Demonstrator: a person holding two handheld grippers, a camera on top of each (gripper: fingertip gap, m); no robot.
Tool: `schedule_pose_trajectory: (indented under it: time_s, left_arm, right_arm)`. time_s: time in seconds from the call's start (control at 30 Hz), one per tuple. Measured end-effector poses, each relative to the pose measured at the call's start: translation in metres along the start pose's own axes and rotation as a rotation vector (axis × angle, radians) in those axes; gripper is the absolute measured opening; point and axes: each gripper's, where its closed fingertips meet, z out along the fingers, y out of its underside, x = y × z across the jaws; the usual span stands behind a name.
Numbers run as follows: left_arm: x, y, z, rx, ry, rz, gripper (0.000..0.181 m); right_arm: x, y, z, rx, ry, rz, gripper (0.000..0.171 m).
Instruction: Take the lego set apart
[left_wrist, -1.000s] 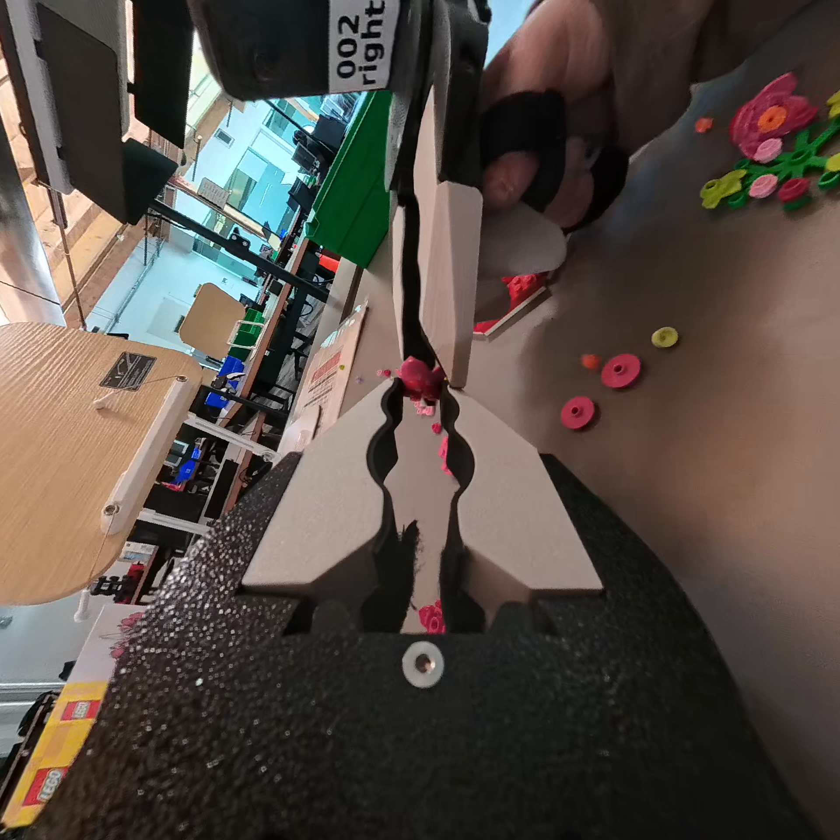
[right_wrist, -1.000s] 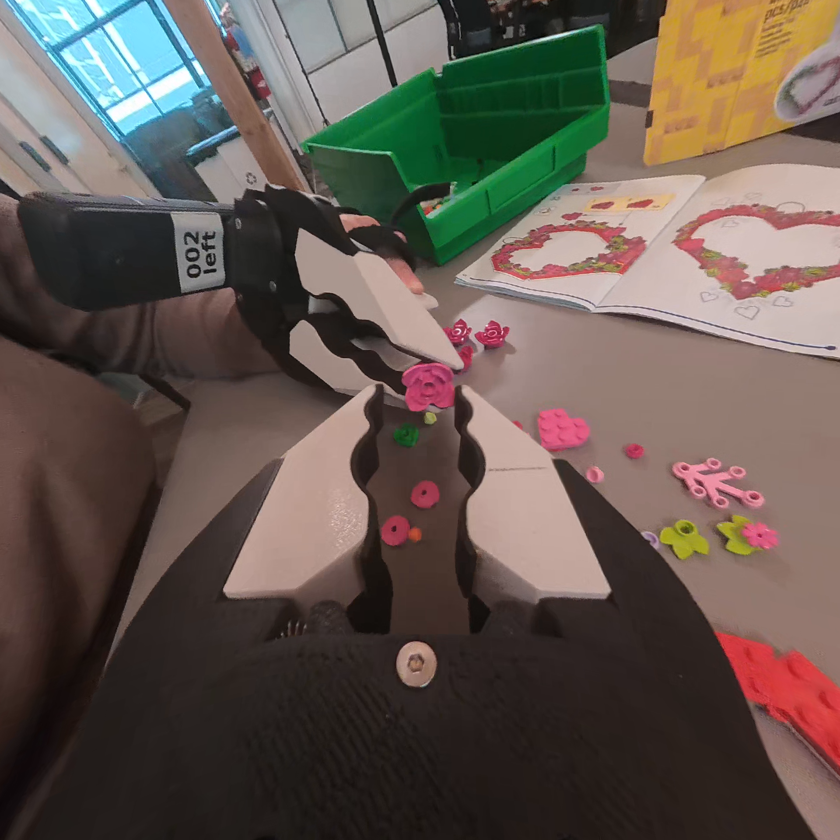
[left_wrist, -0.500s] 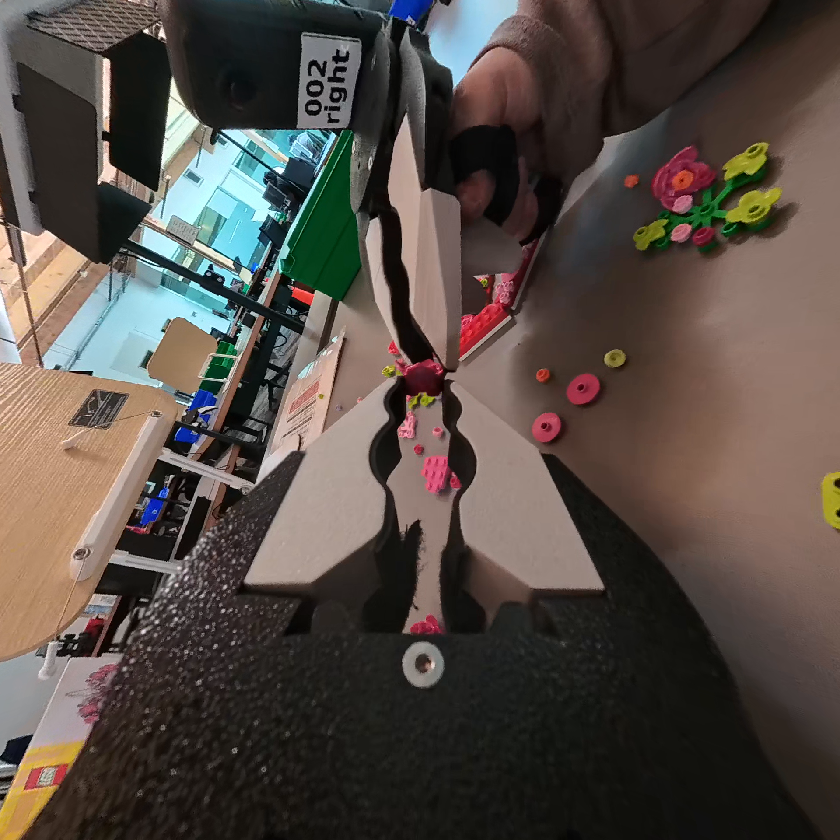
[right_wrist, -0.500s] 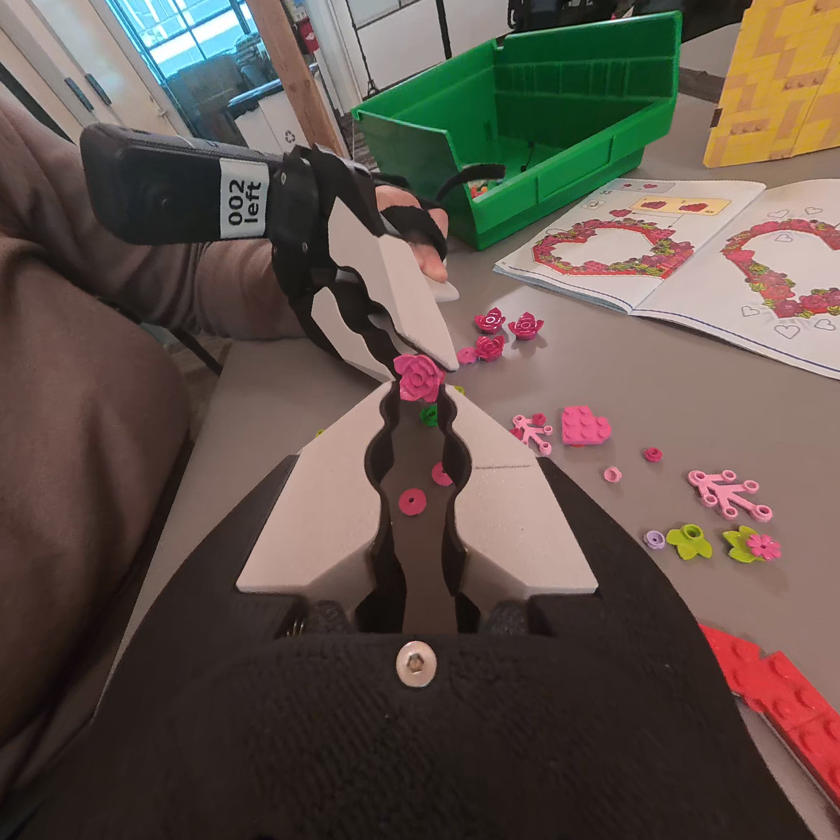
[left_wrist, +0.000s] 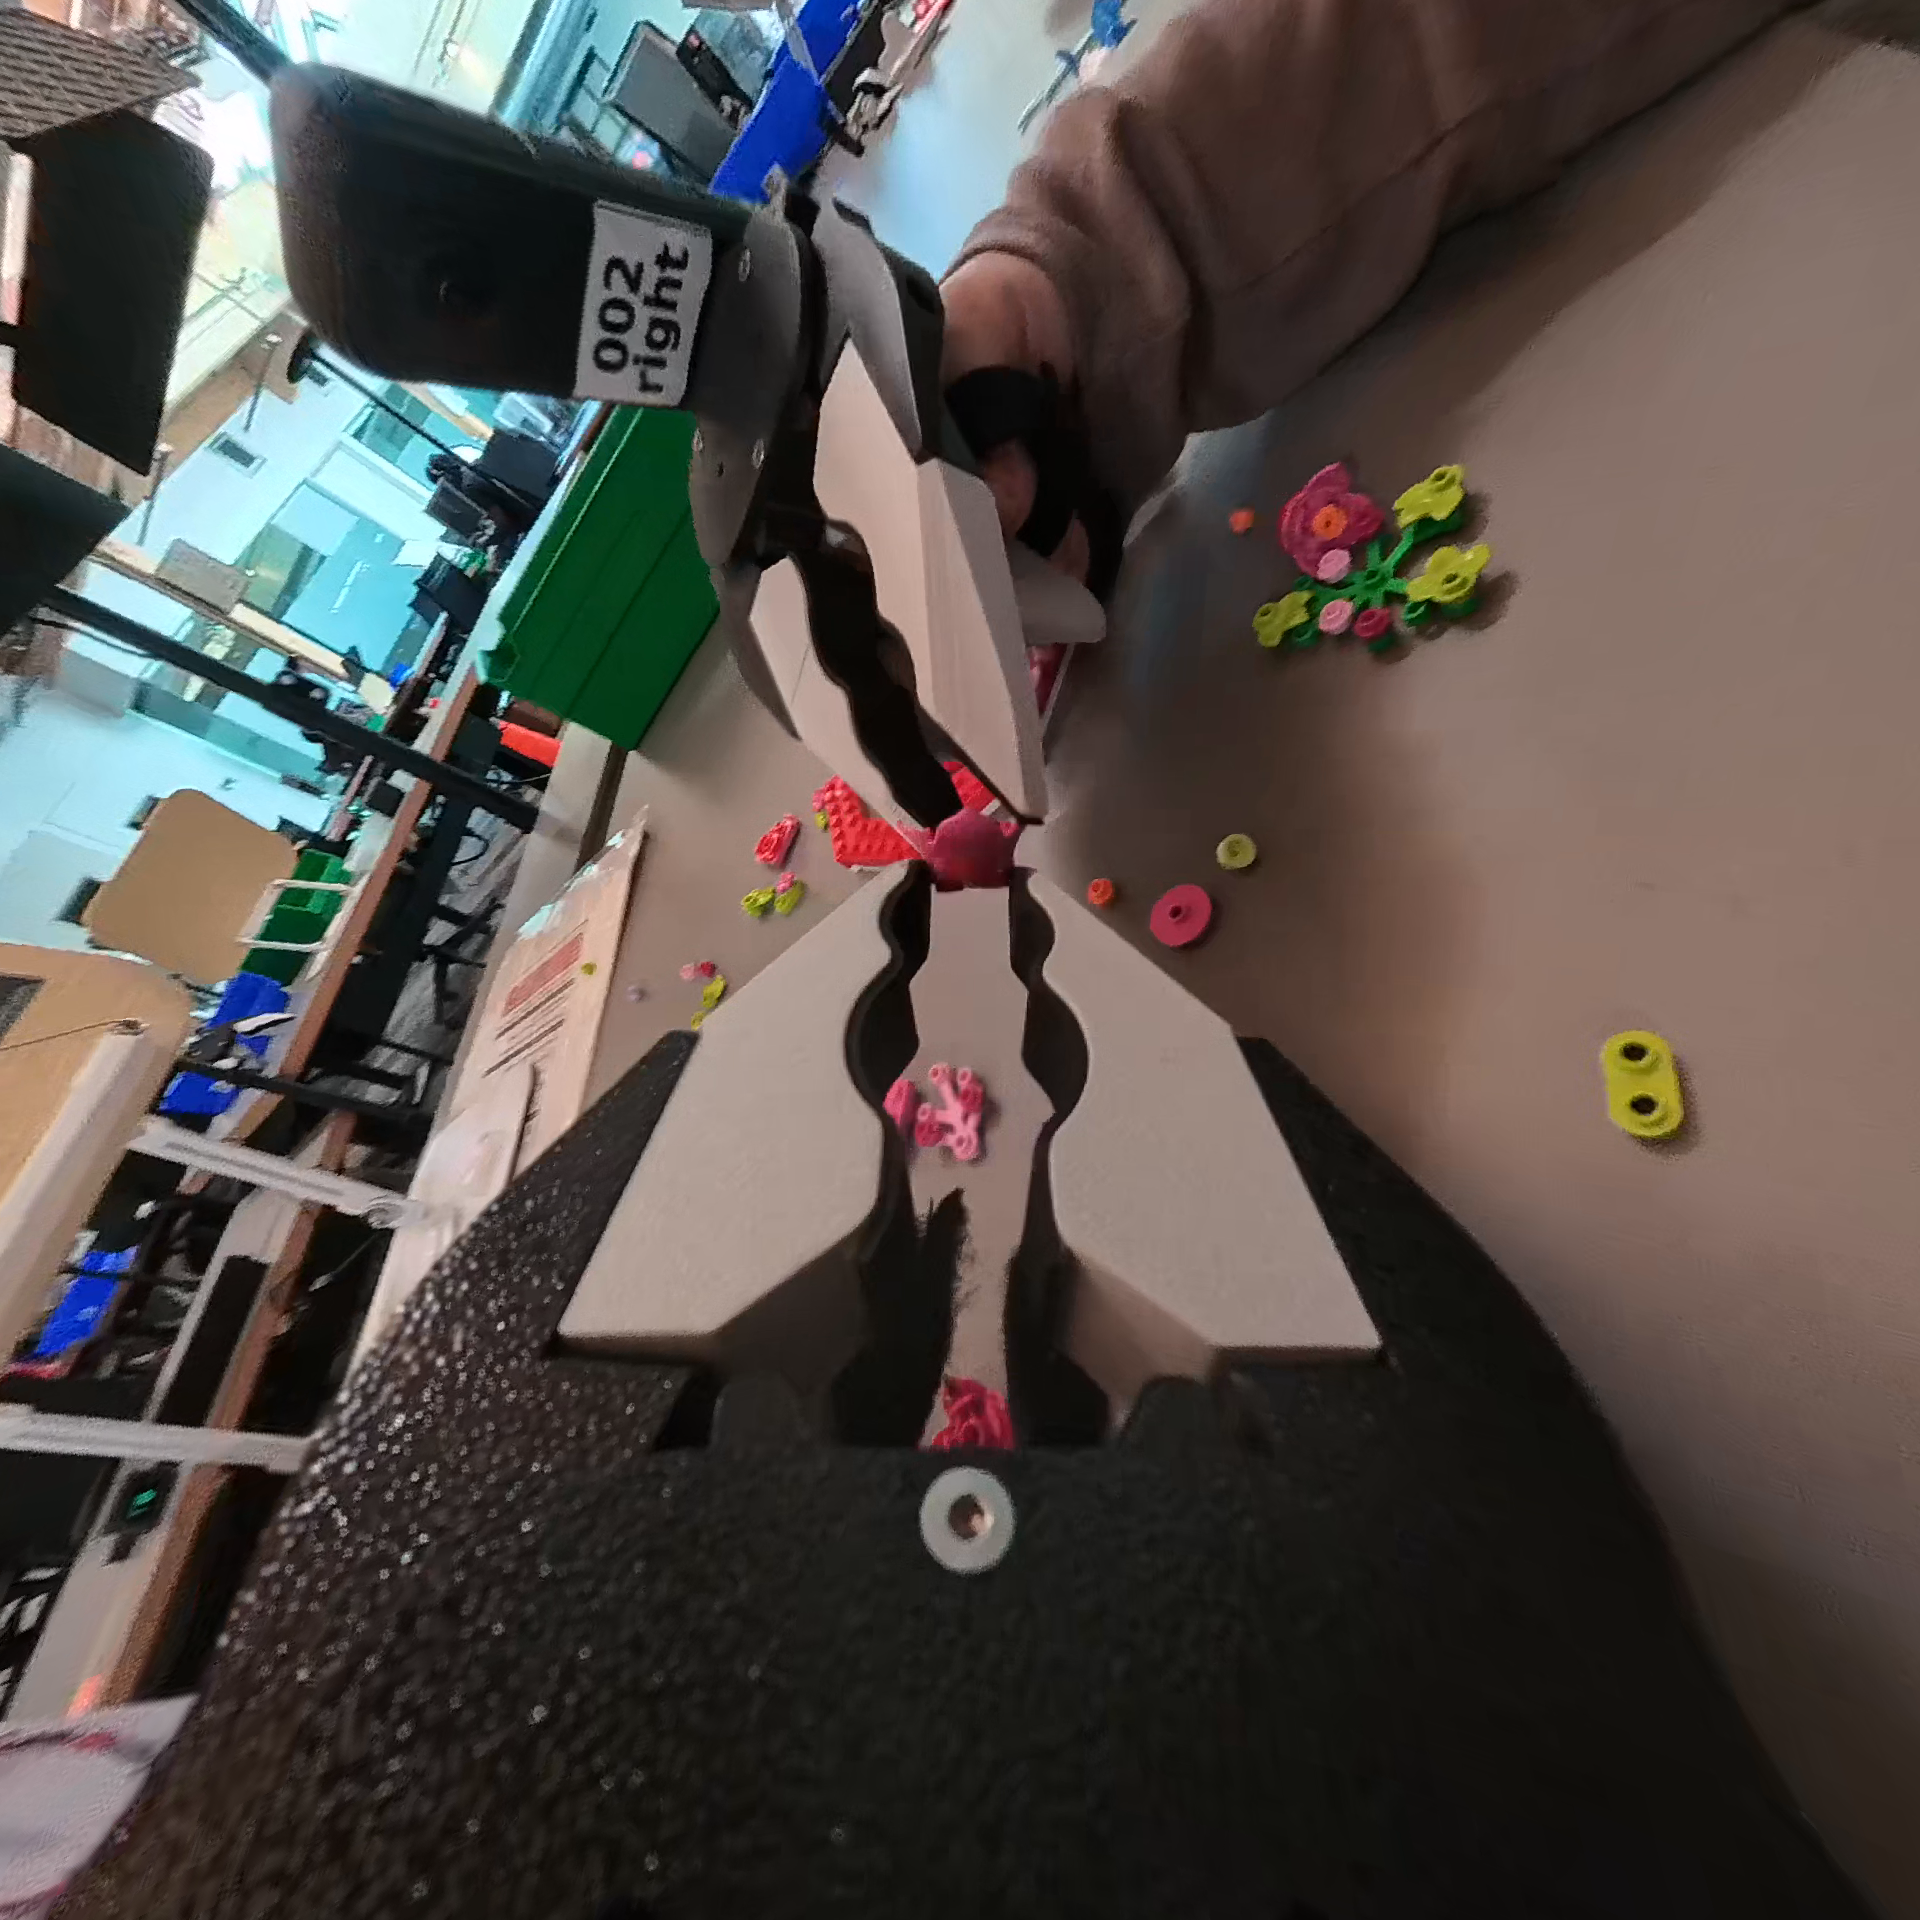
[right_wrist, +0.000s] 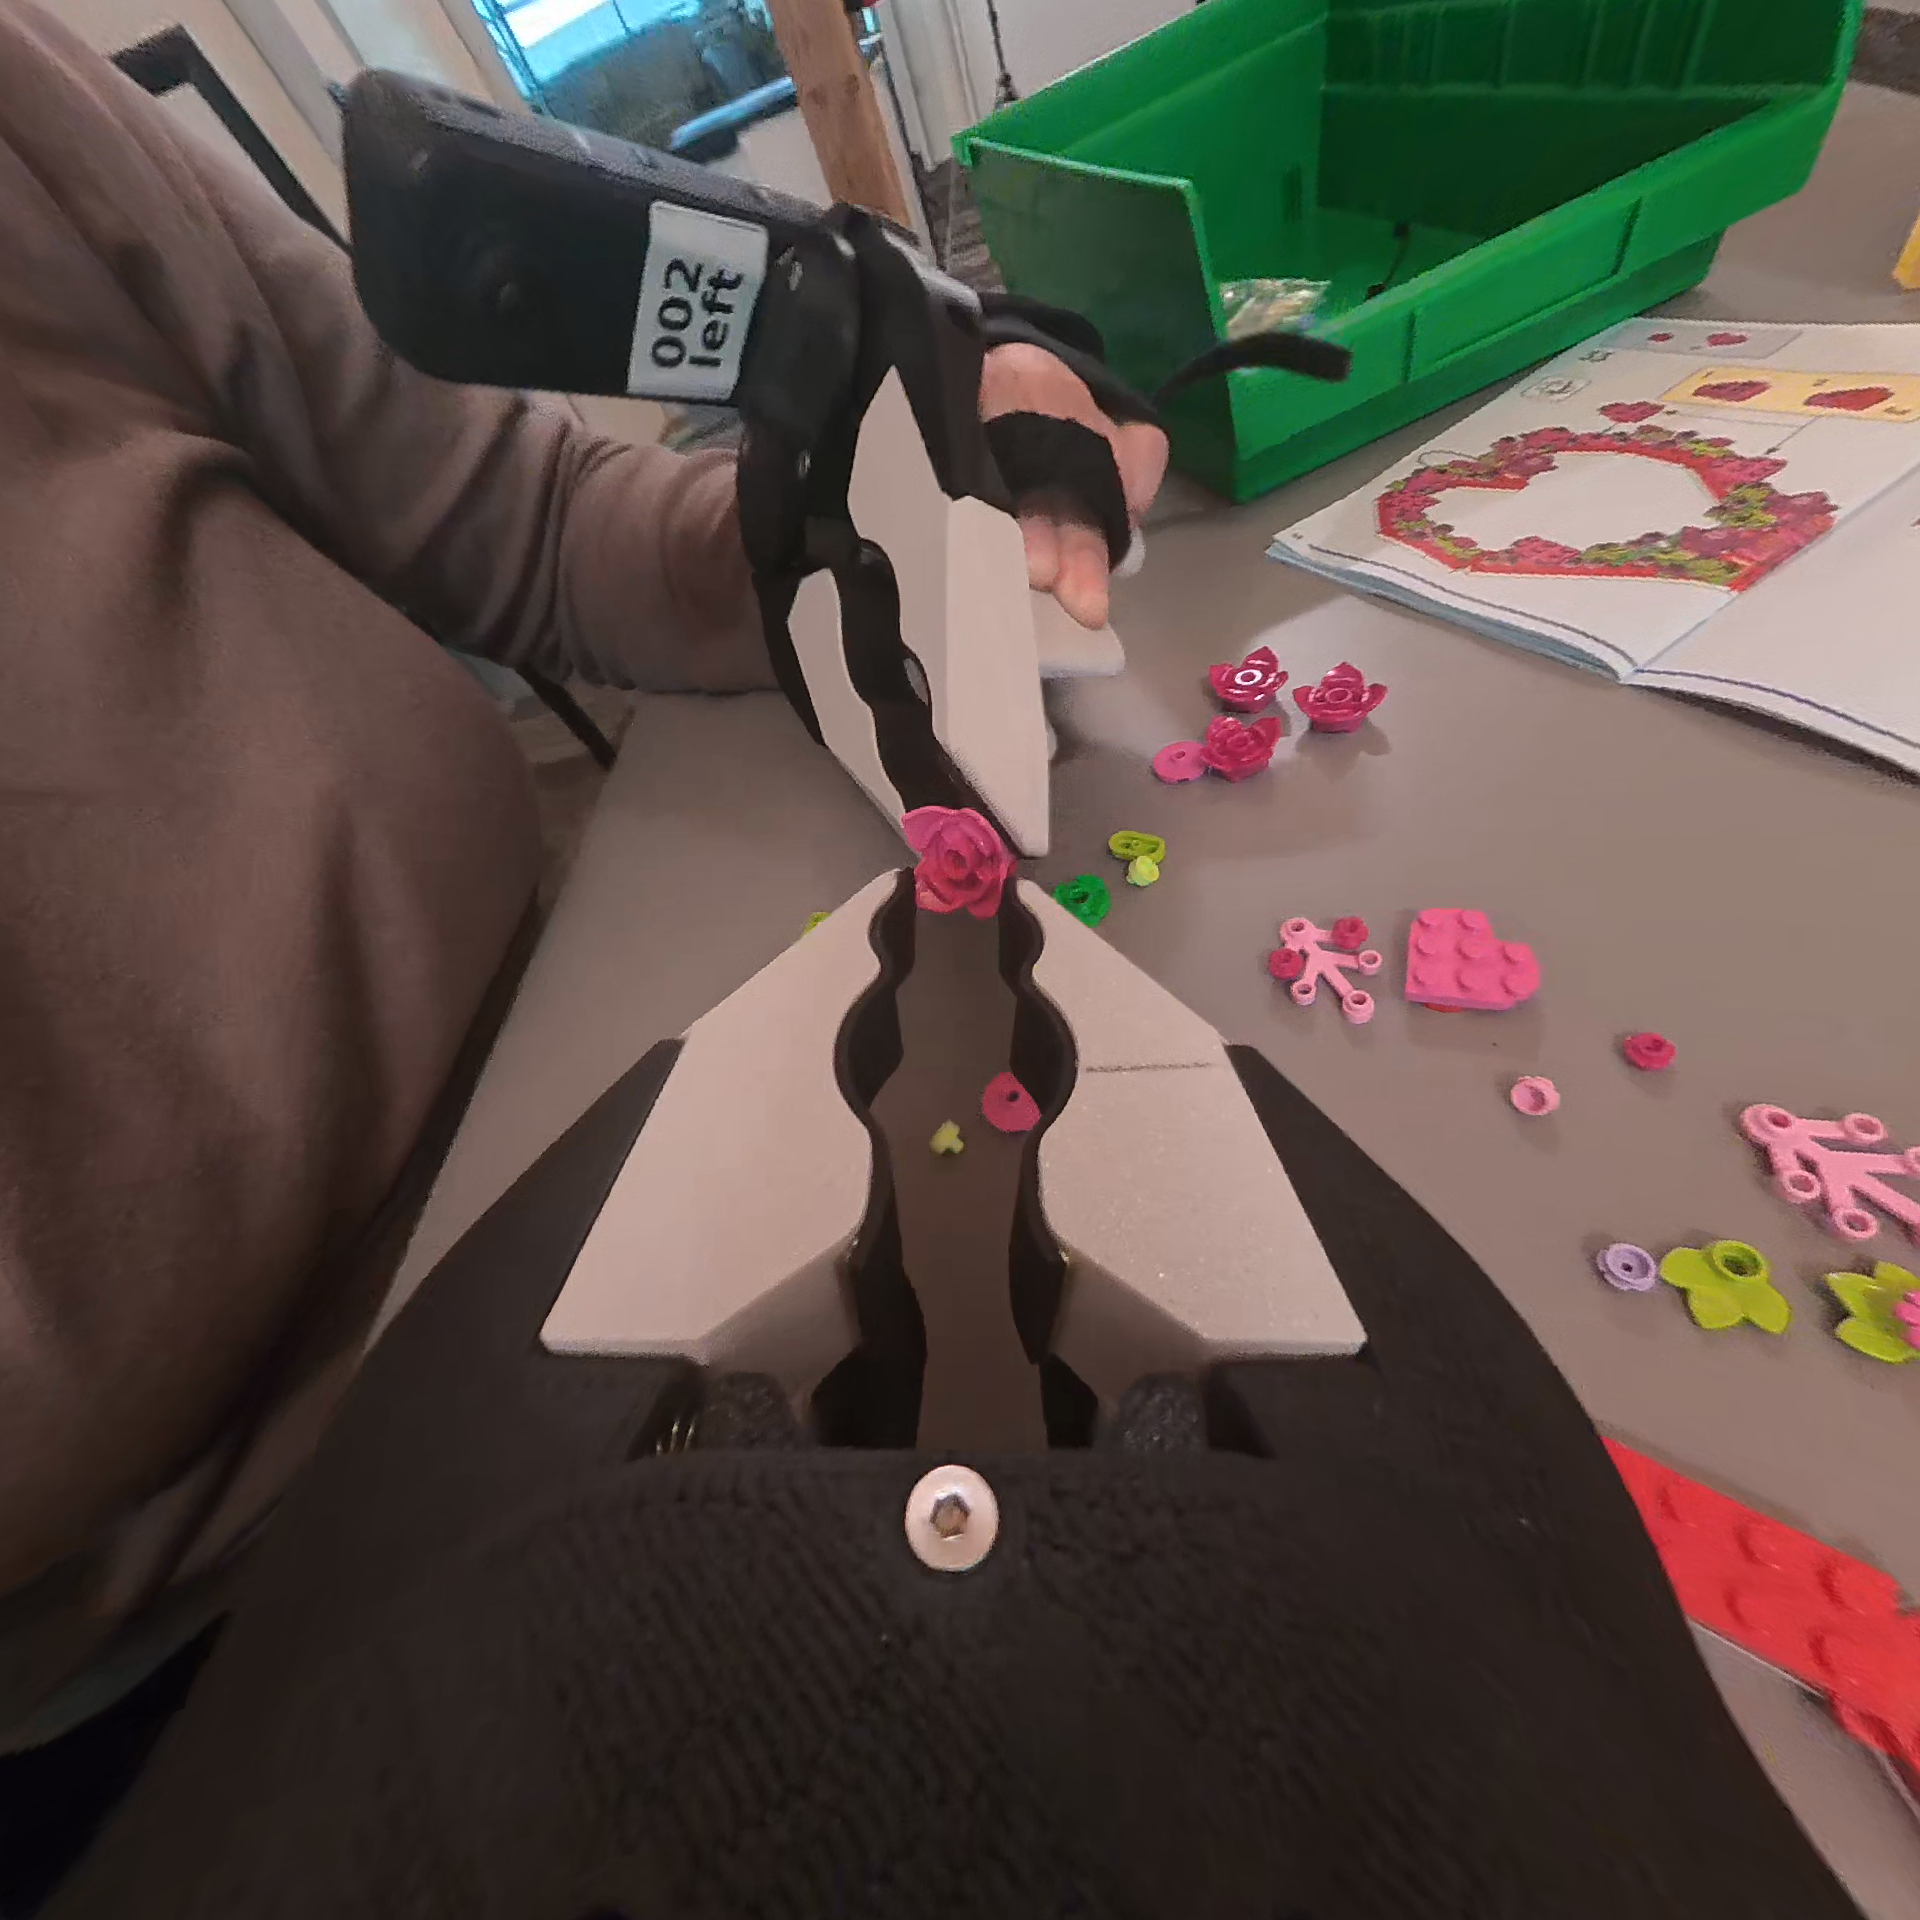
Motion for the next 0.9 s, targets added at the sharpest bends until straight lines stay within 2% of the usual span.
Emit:
schedule_pose_trajectory:
  time_s: [0.07,0.1,0.13,0.23,0.27,0.3,0.33,0.37,0.43,0.6,0.77,0.8,0.87,0.9]
  left_arm:
    - [0.002,-0.003,-0.003,0.015,0.027,-0.020,0.008]
    - [-0.002,0.010,-0.007,-0.051,0.007,-0.004,0.000]
    - [-0.007,0.021,-0.012,-0.078,-0.003,0.009,0.000]
    - [-0.022,0.000,-0.023,0.119,0.010,-0.237,0.000]
    - [-0.024,-0.004,-0.023,0.149,0.007,-0.265,0.000]
    - [-0.023,-0.007,-0.022,0.169,-0.003,-0.253,0.000]
    - [-0.024,-0.011,-0.019,0.187,-0.027,-0.243,0.015]
    - [-0.021,-0.017,-0.015,0.200,-0.029,-0.233,0.023]
    - [-0.015,-0.029,-0.010,0.221,-0.033,-0.195,0.030]
    - [-0.017,-0.053,-0.016,0.330,-0.069,-0.186,0.018]
    - [-0.025,-0.045,-0.015,0.290,-0.102,-0.209,0.013]
    - [-0.029,-0.041,-0.015,0.266,-0.127,-0.209,0.013]
    - [-0.033,-0.030,-0.012,0.183,-0.168,-0.176,0.013]
    - [-0.033,-0.024,-0.009,0.142,-0.179,-0.154,0.013]
  right_arm:
    - [-0.008,0.002,-0.003,-0.011,-0.054,0.003,0.015]
    - [-0.013,0.002,-0.008,-0.006,-0.081,0.000,0.015]
    - [-0.012,-0.004,-0.016,0.038,-0.074,0.006,0.015]
    - [-0.003,-0.015,-0.032,0.112,-0.022,0.034,0.015]
    - [0.000,-0.016,-0.031,0.111,-0.005,0.025,0.015]
    - [-0.001,-0.017,-0.027,0.119,-0.009,0.022,0.015]
    - [-0.003,-0.020,-0.023,0.137,-0.026,0.026,0.015]
    - [-0.006,-0.023,-0.020,0.160,-0.056,0.035,0.015]
    - [-0.015,-0.031,-0.014,0.212,-0.133,0.067,0.015]
    - [-0.036,-0.042,-0.010,0.280,-0.294,0.114,0.015]
    - [-0.027,-0.046,-0.011,0.311,-0.248,0.147,0.015]
    - [-0.021,-0.047,-0.011,0.320,-0.213,0.166,0.017]
    - [-0.013,-0.046,-0.010,0.315,-0.181,0.210,0.041]
    - [-0.009,-0.045,-0.008,0.313,-0.165,0.228,0.046]
